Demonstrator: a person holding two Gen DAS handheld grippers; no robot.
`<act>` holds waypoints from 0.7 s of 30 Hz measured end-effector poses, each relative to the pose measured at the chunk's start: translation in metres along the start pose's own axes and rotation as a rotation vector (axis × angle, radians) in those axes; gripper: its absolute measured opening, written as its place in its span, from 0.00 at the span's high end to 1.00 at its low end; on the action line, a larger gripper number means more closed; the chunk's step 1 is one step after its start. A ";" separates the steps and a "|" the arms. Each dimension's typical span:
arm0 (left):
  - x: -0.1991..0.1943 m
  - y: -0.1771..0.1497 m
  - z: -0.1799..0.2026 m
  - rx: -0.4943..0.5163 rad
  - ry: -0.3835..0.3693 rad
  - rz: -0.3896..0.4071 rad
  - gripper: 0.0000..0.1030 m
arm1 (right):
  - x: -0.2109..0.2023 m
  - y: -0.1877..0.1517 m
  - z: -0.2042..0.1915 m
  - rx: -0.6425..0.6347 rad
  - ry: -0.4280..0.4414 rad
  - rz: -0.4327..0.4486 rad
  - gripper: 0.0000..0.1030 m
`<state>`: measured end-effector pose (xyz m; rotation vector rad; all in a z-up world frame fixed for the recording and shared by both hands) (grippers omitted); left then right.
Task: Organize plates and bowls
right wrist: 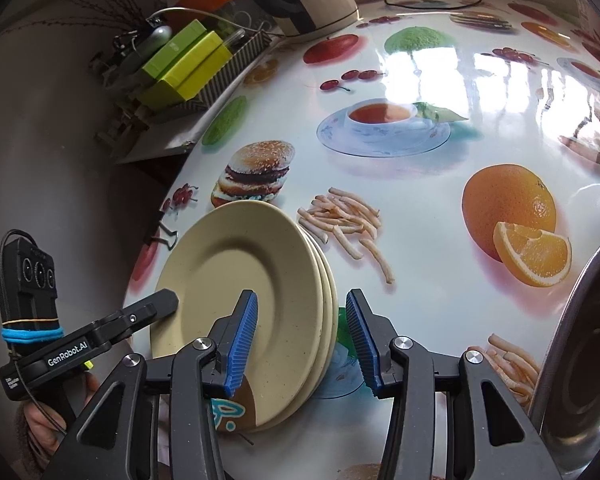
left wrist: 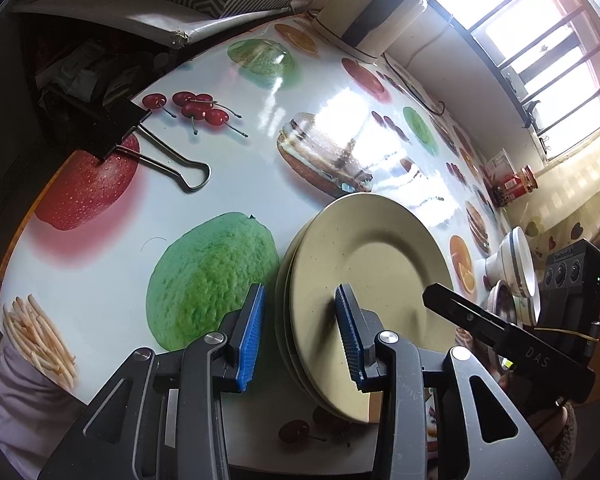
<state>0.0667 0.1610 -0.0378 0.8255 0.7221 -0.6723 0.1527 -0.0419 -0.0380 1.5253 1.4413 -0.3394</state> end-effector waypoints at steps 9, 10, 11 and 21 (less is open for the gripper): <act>0.005 0.004 0.005 -0.002 0.003 -0.008 0.64 | 0.005 0.000 0.000 0.020 0.033 -0.027 0.58; 0.006 0.005 0.006 0.003 0.006 -0.006 0.64 | 0.005 0.001 0.000 0.020 0.031 -0.028 0.59; 0.007 0.006 0.006 0.002 0.009 -0.006 0.64 | 0.005 0.001 0.001 0.021 0.027 -0.029 0.62; 0.018 0.021 0.014 0.019 0.017 -0.019 0.64 | 0.007 0.013 0.009 0.043 0.008 -0.028 0.65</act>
Point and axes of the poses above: each gripper's, at about its wrist camera, not at the fingertips, and x roughly the way its jaws point, z to its right, y to its top, the point moved 2 cm from there along x, roughly the way its jaws point, and after that the axes turned 4 degrees about z, right-handed, at the moved point
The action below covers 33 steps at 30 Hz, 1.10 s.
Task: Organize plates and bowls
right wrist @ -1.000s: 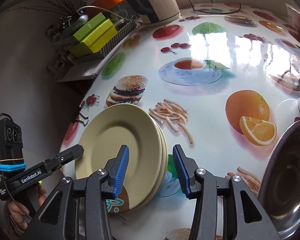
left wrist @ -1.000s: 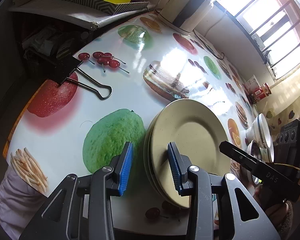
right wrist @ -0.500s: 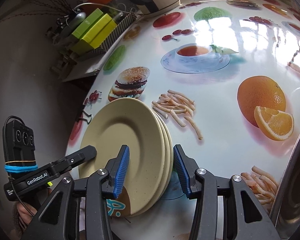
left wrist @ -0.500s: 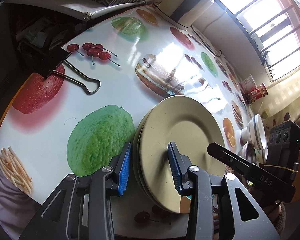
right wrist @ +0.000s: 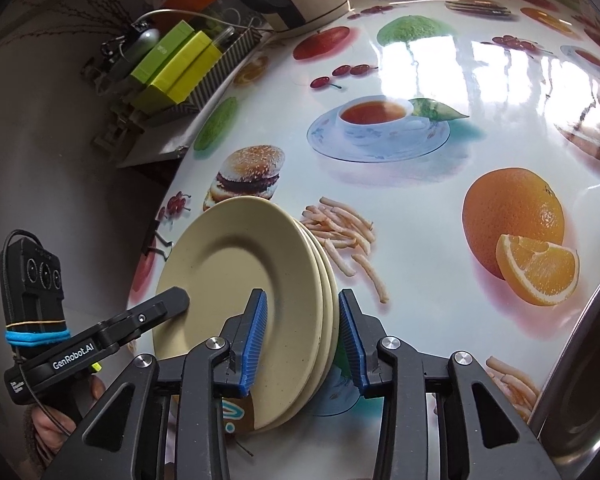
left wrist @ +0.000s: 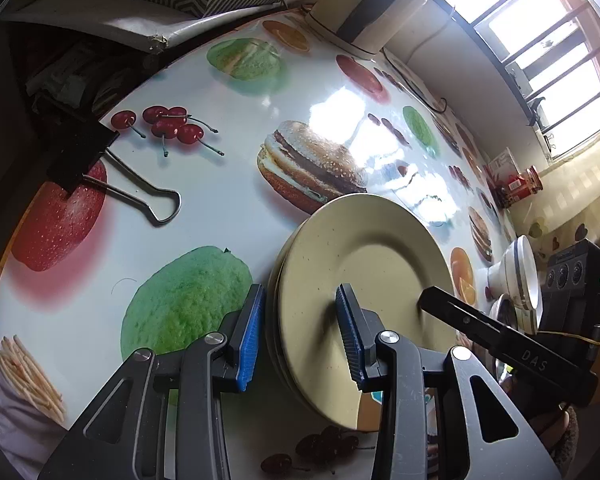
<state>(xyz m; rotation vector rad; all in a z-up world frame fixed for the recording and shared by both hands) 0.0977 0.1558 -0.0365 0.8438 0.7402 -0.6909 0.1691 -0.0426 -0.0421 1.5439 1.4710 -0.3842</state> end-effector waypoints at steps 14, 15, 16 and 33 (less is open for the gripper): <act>0.028 0.040 0.017 0.039 -0.010 -0.020 0.64 | 0.005 0.038 0.016 0.047 -0.030 0.016 0.67; 0.030 0.043 0.018 0.043 -0.011 -0.022 0.64 | 0.005 0.041 0.017 0.050 -0.032 0.017 0.67; 0.032 0.046 0.019 0.044 -0.013 -0.025 0.64 | 0.006 0.044 0.018 0.053 -0.034 0.017 0.67; 0.063 0.085 0.040 0.084 -0.028 -0.025 0.64 | 0.013 0.085 0.041 0.118 -0.065 0.055 0.67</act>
Point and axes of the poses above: each gripper's, at about its wrist camera, not at the fingertips, and x roughly the way its jaws point, z to its right, y to its top, the point moved 2 cm from there along x, roughly the way its jaws point, and after that the axes turned 4 degrees about z, right-handed, at the moved point
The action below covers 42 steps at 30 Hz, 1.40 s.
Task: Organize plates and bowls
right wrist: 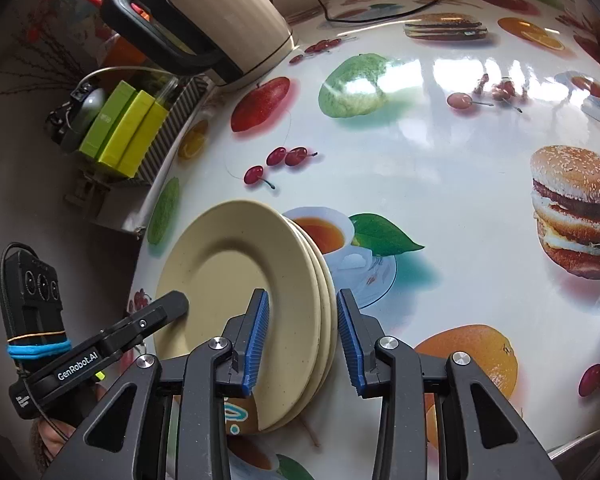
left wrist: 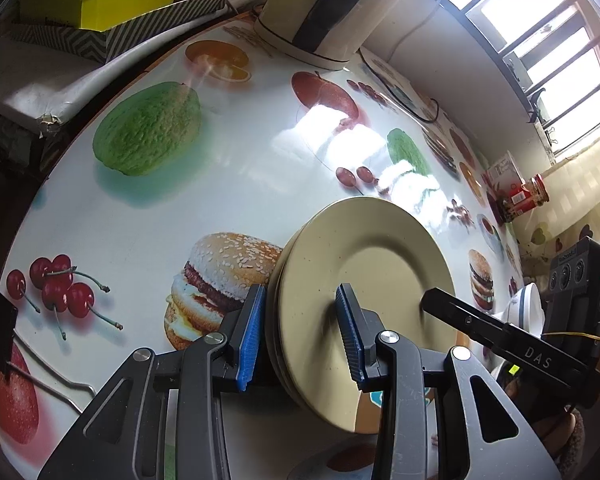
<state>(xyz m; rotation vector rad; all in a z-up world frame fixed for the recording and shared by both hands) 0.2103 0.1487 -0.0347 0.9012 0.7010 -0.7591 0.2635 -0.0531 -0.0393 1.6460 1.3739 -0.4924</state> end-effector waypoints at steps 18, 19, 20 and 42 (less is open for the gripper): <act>0.005 0.010 0.005 0.025 0.011 0.016 0.64 | 0.003 0.014 0.006 0.012 0.000 0.026 0.65; 0.004 0.009 0.005 0.025 0.013 0.020 0.64 | 0.003 0.014 0.006 0.016 0.000 0.027 0.65; 0.004 0.010 0.005 0.027 0.014 0.025 0.64 | 0.003 0.014 0.006 0.017 -0.001 0.028 0.65; -0.056 -0.018 0.035 0.199 0.173 0.161 0.60 | -0.038 -0.005 -0.014 -0.054 -0.095 0.135 0.39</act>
Point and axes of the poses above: each gripper's, at about its wrist camera, not at the fingertips, and x roughly the way its jaws point, z to its right, y to its top, the point moved 2 cm from there along x, roughly the way its jaws point, and after that the axes turned 4 degrees about z, right-handed, at the moved point
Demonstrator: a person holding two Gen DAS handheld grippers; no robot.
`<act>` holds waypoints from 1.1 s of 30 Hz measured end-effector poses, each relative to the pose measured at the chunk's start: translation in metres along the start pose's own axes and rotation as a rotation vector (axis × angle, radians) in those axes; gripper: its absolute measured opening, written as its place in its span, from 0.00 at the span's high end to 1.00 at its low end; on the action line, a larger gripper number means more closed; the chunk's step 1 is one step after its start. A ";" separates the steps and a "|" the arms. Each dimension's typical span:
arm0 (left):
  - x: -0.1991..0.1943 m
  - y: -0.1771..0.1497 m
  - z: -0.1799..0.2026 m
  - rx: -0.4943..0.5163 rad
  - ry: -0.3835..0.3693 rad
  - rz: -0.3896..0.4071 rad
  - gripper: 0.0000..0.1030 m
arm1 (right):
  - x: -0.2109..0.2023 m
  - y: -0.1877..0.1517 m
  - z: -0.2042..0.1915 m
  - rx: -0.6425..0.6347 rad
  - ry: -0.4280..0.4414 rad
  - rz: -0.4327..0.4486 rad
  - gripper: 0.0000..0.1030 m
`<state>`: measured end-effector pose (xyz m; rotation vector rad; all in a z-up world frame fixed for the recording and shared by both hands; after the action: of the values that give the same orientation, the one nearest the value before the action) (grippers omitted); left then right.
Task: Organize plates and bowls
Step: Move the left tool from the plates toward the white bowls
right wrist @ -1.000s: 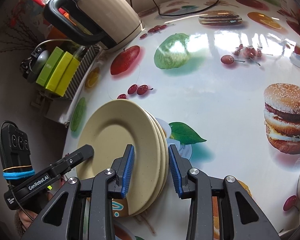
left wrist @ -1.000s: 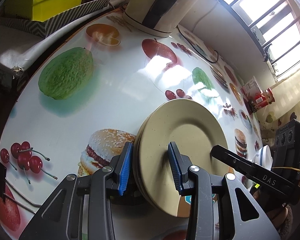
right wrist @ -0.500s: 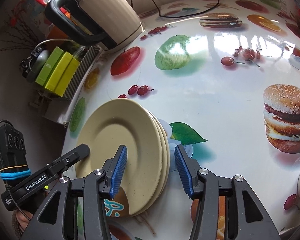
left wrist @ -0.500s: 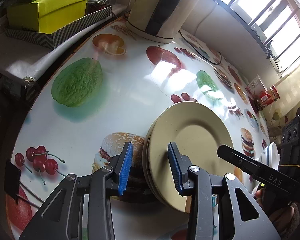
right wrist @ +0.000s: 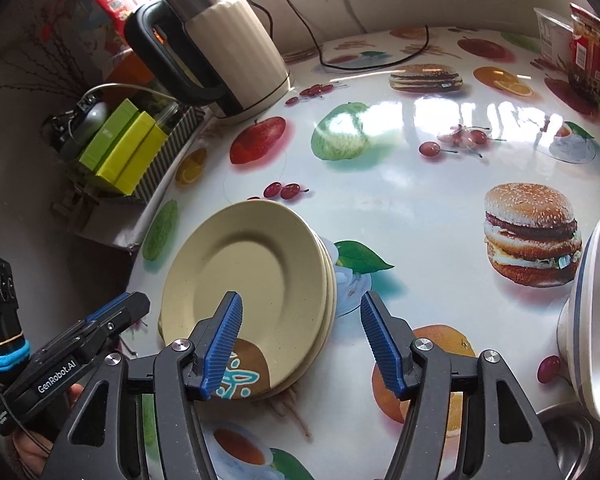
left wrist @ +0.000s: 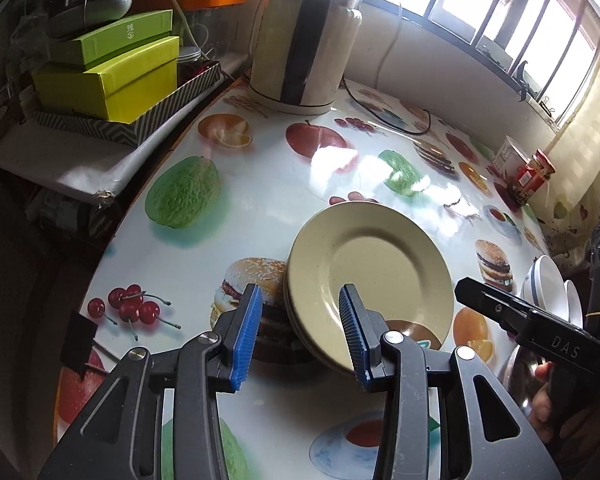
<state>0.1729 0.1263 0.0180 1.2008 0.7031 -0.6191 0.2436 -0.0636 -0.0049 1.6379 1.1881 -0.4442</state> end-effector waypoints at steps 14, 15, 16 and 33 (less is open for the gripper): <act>-0.034 -0.027 0.047 0.098 -0.025 0.056 0.60 | -0.067 -0.028 0.005 -0.026 -0.074 0.142 0.33; -0.036 -0.028 0.051 0.103 -0.026 0.056 0.60 | -0.072 -0.031 0.006 -0.028 -0.084 0.151 0.33; -0.037 -0.030 0.055 0.114 -0.026 0.060 0.60 | -0.076 -0.033 0.007 -0.030 -0.092 0.159 0.33; -0.021 -0.032 0.138 0.209 -0.160 0.021 0.60 | -0.151 -0.053 0.064 0.033 -0.246 0.290 0.32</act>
<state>0.1566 -0.0137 0.0432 1.3323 0.4991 -0.7766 0.1471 -0.1931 0.0548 1.6963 0.7515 -0.4660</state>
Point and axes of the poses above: each gripper's, at about its wrist camera, not at the fingertips, and x roughly the way its jaws point, z to its right, y to its top, the point moved 2 cm from there along x, roughly the way its jaws point, and after that the axes turned 4 degrees about z, right-handed, at the moved point
